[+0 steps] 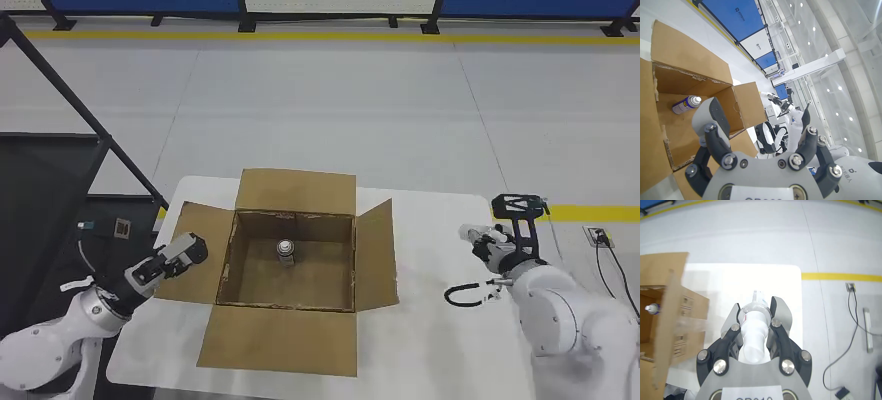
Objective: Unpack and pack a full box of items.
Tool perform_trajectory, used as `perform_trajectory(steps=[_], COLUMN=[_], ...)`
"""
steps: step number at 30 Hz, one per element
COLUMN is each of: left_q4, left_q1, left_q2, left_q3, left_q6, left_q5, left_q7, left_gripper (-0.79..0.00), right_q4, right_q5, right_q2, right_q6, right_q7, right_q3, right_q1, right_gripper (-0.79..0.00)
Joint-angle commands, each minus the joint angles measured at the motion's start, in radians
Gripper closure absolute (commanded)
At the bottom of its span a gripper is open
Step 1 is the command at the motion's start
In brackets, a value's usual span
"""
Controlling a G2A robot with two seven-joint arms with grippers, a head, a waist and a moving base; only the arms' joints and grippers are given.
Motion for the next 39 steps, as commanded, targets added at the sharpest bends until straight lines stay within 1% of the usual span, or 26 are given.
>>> perform_trajectory(steps=[1,3,6,8,17,18,19,20,22,23,24,30,33,35,36,37,39], left_q4=[0.002,0.007,0.009,0.008,0.008,0.008,0.008,0.008,0.008,0.008,0.008,0.008,0.008,0.006,-0.001,-0.005,-0.009], left_q1=[-0.005,-0.009,-0.01,-0.01,-0.01,-0.01,-0.01,-0.01,-0.01,-0.01,-0.01,-0.01,-0.01,-0.007,-0.002,0.002,0.01], left_q2=[0.001,0.002,0.002,0.002,0.002,0.002,0.002,0.002,0.002,0.002,0.002,0.002,0.002,0.001,0.001,0.002,0.003], left_q3=[0.008,0.01,0.012,0.013,0.013,0.013,0.013,0.013,0.013,0.013,0.013,0.013,0.013,0.014,0.016,0.015,0.01], left_q6=[0.001,0.007,0.02,0.022,0.022,0.022,0.022,0.022,0.022,0.022,0.022,0.022,0.022,0.022,0.019,0.017,0.014], left_q5=[0.003,0.003,-0.011,-0.013,-0.013,-0.013,-0.013,-0.013,-0.013,-0.013,-0.013,-0.013,-0.013,-0.012,-0.01,-0.008,-0.009], left_q7=[0.004,0.019,0.053,0.055,0.055,0.055,0.055,0.055,0.055,0.055,0.055,0.055,0.055,0.063,0.068,0.072,0.077], left_gripper=[-0.785,-0.785,-0.785,-0.785,-0.785,-0.785,-0.785,-0.785,-0.785,-0.785,-0.785,-0.785,-0.785,-0.785,-0.785,-0.785,-0.785], right_q4=[0.093,0.166,0.241,0.286,0.408,0.416,0.427,0.435,0.445,0.448,0.45,0.434,0.37,0.282,0.217,0.153,0.01], right_q5=[-0.022,-0.047,-0.049,-0.064,-0.054,-0.053,-0.052,-0.053,-0.053,-0.049,-0.048,-0.04,-0.047,-0.066,-0.096,-0.106,-0.088], right_q2=[0.005,0.007,0.009,0.01,0.01,0.009,0.01,0.01,0.01,0.01,0.011,0.013,0.016,0.017,0.017,0.014,0.008], right_q6=[-0.02,-0.03,-0.041,-0.036,-0.035,-0.031,-0.028,-0.027,-0.025,-0.024,-0.022,-0.01,0.007,0.041,0.072,0.097,0.104], right_q7=[0.034,0.068,0.106,0.124,0.121,0.125,0.131,0.133,0.131,0.131,0.131,0.14,0.122,0.061,-0.002,-0.064,-0.157], right_q3=[0.01,0.003,-0.014,-0.023,-0.055,-0.059,-0.061,-0.063,-0.067,-0.068,-0.068,-0.061,-0.05,-0.036,-0.03,-0.038,-0.078], right_q1=[0.006,0.019,0.041,0.051,0.097,0.101,0.106,0.111,0.118,0.12,0.122,0.117,0.103,0.082,0.071,0.05,0.008], right_gripper=[0.0,0.0,0.0,0.0,0.0,-0.022,-0.16,-0.277,-0.409,-0.582,-0.785,-0.785,-0.785,-0.785,-0.785,-0.785,-0.785])
